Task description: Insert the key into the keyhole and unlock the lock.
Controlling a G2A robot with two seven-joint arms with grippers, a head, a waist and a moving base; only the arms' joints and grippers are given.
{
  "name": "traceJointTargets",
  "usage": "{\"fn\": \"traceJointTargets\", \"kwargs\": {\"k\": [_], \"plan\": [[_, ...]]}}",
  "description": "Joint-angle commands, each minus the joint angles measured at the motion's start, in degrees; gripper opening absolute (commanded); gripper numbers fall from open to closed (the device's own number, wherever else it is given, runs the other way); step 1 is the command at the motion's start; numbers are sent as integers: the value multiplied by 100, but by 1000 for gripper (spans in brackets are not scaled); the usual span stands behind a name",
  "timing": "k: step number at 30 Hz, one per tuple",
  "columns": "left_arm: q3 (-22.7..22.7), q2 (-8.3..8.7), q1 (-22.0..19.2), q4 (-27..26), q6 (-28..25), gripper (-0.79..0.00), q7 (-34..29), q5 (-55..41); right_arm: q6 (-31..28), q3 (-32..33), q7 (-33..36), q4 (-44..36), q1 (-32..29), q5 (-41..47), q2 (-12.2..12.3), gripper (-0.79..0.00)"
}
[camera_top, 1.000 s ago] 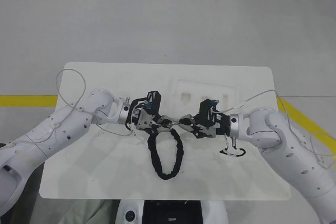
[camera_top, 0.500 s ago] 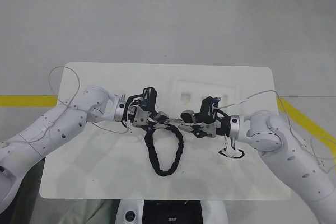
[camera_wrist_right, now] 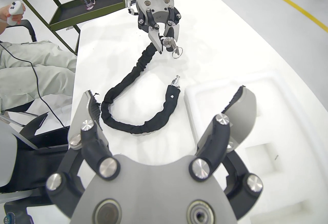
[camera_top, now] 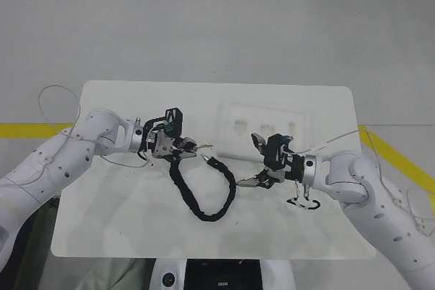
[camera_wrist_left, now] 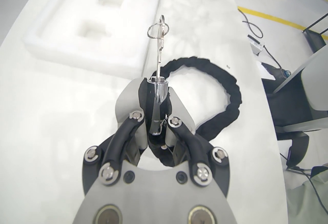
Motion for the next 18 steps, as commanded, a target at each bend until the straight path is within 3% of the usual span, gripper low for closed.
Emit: {"fn": "traceJointTargets", "kwargs": {"k": [1, 8, 11, 12, 13, 14, 18], "plan": [[-60, 54, 30, -48, 123, -785, -304, 43, 1, 37, -7, -9, -33, -32, 3, 0], [-235, 130, 151, -403, 939, -785, -1472, 134, -17, 208, -10, -51, -137, -110, 20, 0], [-257, 94, 243, -484, 1159, -579, -1710, 218, -55, 303, -36, -72, -207, -155, 34, 0], [-249, 74, 255, -524, 1190, -465, -1820, 310, -68, 339, -48, -79, -239, -167, 40, 0], [-258, 52, 306, -504, 1235, -92, -1807, 253, -82, 383, -66, -83, -269, -187, 47, 0], [-263, 30, 345, -477, 1247, 0, -1808, 228, -96, 427, -91, -82, -304, -206, 54, 0], [-303, -58, 401, -343, 1108, 0, -1817, 249, -135, 604, -186, -80, -455, -297, 82, 0]]}}
